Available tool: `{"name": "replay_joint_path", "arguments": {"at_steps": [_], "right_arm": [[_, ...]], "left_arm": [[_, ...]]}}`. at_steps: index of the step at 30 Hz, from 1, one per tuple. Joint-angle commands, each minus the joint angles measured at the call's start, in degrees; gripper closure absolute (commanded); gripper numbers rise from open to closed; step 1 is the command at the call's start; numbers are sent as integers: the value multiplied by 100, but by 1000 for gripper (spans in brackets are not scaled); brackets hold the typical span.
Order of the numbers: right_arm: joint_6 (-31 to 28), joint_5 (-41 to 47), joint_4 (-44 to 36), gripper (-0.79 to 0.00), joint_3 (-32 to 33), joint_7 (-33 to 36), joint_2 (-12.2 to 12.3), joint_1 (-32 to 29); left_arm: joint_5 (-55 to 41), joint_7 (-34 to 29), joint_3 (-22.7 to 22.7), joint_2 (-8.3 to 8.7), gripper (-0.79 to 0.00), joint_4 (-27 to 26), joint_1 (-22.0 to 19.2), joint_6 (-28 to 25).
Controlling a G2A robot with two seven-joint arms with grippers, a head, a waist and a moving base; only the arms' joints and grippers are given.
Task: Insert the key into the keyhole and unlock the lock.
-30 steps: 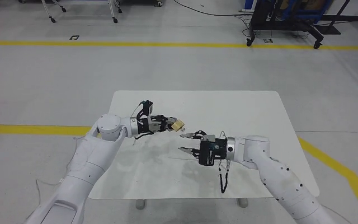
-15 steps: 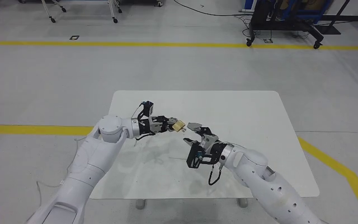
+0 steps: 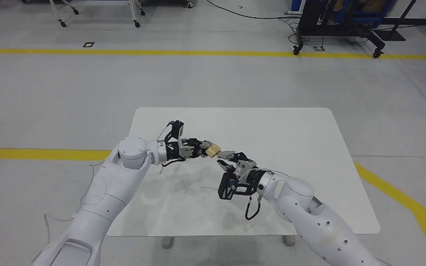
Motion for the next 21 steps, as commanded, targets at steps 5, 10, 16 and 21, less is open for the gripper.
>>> {"name": "replay_joint_path", "arguments": {"at_steps": [5, 10, 16, 21], "right_arm": [[-90, 179, 96, -58, -18, 50, -37, 68], [-173, 616, 178, 0, 52, -16, -66, 84], [-461, 1737, 437, 0, 316, -349, -85, 55], [-1129, 2596, 679, 0, 460, -513, -82, 86]], "left_arm": [[28, -49, 10, -2, 0, -1, -1, -40], [88, -52, 17, 0, 0, -23, 1, -108], [273, 67, -10, 17, 0, -163, 69, -411], [585, 367, -65, 48, 0, -364, 192, -730]]}}
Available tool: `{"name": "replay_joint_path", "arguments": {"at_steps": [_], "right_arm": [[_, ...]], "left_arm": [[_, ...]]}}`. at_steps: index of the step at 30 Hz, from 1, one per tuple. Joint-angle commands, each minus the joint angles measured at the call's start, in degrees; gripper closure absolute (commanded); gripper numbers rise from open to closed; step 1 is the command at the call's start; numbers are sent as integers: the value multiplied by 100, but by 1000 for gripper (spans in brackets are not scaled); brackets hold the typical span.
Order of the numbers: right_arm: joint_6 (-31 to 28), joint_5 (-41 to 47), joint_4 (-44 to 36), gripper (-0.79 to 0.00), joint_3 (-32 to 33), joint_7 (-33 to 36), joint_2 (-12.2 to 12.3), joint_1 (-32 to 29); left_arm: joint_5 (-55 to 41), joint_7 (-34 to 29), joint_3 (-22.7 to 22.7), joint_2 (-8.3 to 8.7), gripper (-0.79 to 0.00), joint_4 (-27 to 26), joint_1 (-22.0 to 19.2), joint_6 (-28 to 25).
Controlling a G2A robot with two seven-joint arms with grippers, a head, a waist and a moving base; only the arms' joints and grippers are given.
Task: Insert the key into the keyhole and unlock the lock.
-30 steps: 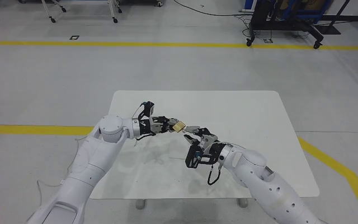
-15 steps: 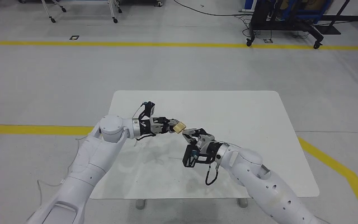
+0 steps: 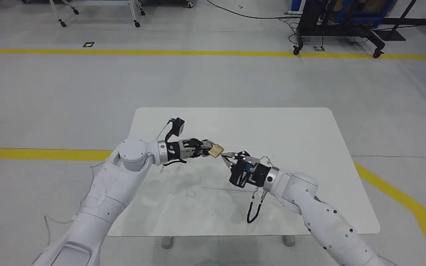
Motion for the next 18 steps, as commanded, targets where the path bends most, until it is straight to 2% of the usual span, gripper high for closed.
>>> {"name": "replay_joint_path", "arguments": {"at_steps": [1, 7, 12, 13, 14, 16, 17, 18], "right_arm": [[-379, 365, 101, 0, 37, -54, 2, 59], [-791, 864, 328, 0, 97, -292, -2, 130], [-881, 1132, 482, 0, 166, -310, -4, 146], [-906, 1150, 495, -86, 169, -314, -4, 155], [-918, 1150, 500, -265, 171, -322, -3, 158], [-964, 1120, 481, -471, 186, -386, 3, 155], [-998, 1037, 447, -659, 205, -426, 13, 152], [-1005, 956, 427, -785, 248, -455, 27, 131]], "left_arm": [[178, 161, -12, 15, 0, -120, 79, -122], [261, 333, -103, 44, 0, -310, 215, -155], [397, 444, -157, 67, 0, -420, 294, -201], [422, 438, -152, 69, 0, -434, 304, -168], [463, 438, -142, 71, 0, -446, 305, -132], [503, 422, -123, 70, 0, -452, 296, -48], [527, 420, -113, 70, 0, -437, 287, 15], [558, 426, -101, 69, 0, -411, 267, 103]]}}
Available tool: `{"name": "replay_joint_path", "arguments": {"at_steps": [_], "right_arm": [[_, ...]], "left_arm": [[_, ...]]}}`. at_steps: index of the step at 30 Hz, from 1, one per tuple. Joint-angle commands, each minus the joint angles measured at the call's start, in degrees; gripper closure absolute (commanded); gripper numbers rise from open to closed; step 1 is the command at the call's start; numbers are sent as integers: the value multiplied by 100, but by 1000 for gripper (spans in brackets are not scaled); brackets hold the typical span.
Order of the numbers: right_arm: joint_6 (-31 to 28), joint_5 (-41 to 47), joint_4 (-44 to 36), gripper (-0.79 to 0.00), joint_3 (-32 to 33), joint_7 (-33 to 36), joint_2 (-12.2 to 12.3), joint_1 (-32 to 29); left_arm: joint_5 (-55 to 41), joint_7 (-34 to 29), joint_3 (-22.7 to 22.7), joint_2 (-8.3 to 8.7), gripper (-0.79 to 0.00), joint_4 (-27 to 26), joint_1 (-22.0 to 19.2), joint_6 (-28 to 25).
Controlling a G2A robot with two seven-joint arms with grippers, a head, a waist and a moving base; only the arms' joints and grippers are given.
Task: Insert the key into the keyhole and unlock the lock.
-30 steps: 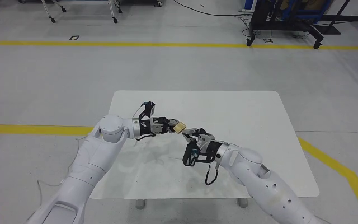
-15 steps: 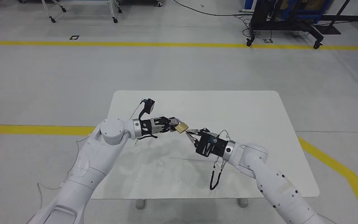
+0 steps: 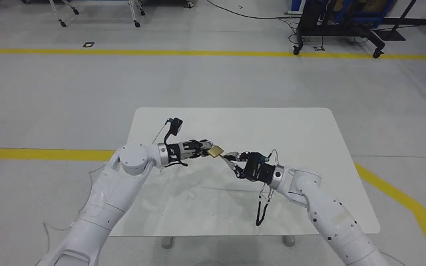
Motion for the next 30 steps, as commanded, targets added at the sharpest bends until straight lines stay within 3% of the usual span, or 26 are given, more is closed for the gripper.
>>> {"name": "replay_joint_path", "arguments": {"at_steps": [1, 6, 11, 14, 18, 23, 25, 26, 30], "right_arm": [[-1, -150, -67, -785, 112, -82, 32, -55], [-26, -272, -336, -785, 824, -494, 176, -434], [-8, -324, -771, -785, 1906, -1112, 347, -1160], [-8, -324, -771, -785, 1906, -1112, 347, -1160], [-8, -324, -771, -785, 1906, -1112, 347, -1160], [-8, -324, -771, -785, 1906, -1112, 347, -1160], [-8, -324, -771, -785, 1906, -1112, 347, -1160], [-8, -324, -771, -785, 1906, -1112, 347, -1160], [-8, -324, -771, -785, 1906, -1112, 347, -1160]], "left_arm": [[121, 81, 19, -2, 0, 58, -52, 184], [611, 280, 211, -17, 0, 30, -90, 585], [1241, -27, 759, -110, 0, 193, -426, 1374], [1473, -51, 1176, -244, 0, 368, -681, 1723], [1691, -112, 1712, -470, 0, 805, -1077, 1779], [1368, -194, 2094, -776, 0, 1448, -1432, 1427], [1304, -179, 2231, -896, -397, 1701, -1554, 1410], [1272, -165, 2285, -952, -785, 1812, -1610, 1382], [1160, -157, 2408, -1118, -785, 2190, -1773, 1316]]}}
